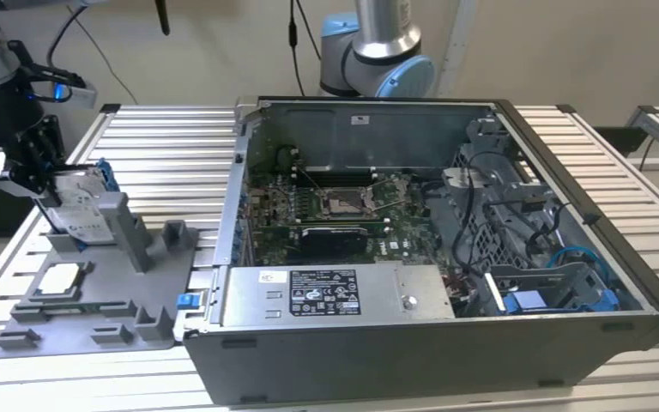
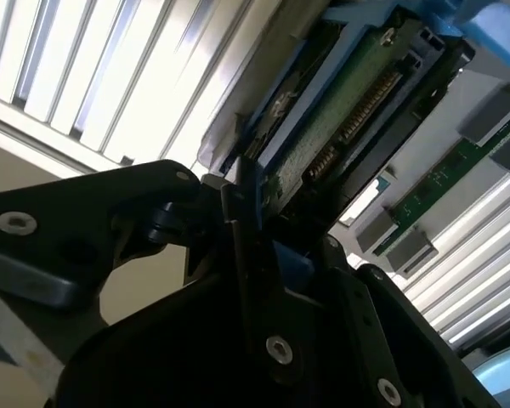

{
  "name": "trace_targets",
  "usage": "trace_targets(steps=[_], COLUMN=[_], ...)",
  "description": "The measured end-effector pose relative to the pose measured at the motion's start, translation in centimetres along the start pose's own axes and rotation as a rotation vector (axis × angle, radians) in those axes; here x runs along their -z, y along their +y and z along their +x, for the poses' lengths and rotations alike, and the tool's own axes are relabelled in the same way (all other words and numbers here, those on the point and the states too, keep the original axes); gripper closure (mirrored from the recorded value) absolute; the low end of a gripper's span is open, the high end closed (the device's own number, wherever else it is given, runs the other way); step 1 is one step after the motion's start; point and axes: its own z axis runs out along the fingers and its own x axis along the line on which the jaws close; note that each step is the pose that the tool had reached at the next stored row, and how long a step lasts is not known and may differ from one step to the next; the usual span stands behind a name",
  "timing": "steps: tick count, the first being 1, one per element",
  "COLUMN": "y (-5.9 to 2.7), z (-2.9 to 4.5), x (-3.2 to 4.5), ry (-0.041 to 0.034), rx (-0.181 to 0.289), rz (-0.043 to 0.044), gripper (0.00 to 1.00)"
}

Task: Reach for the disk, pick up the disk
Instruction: 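Pick up the disk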

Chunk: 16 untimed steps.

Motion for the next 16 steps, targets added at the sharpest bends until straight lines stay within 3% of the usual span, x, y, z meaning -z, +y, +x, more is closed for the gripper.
trace_targets(steps=[16], y=[0.00], z=[0.00], x=[0.01], ry=[-0.0001], rx=[0.000], rz=[0.0004], gripper=[1.00])
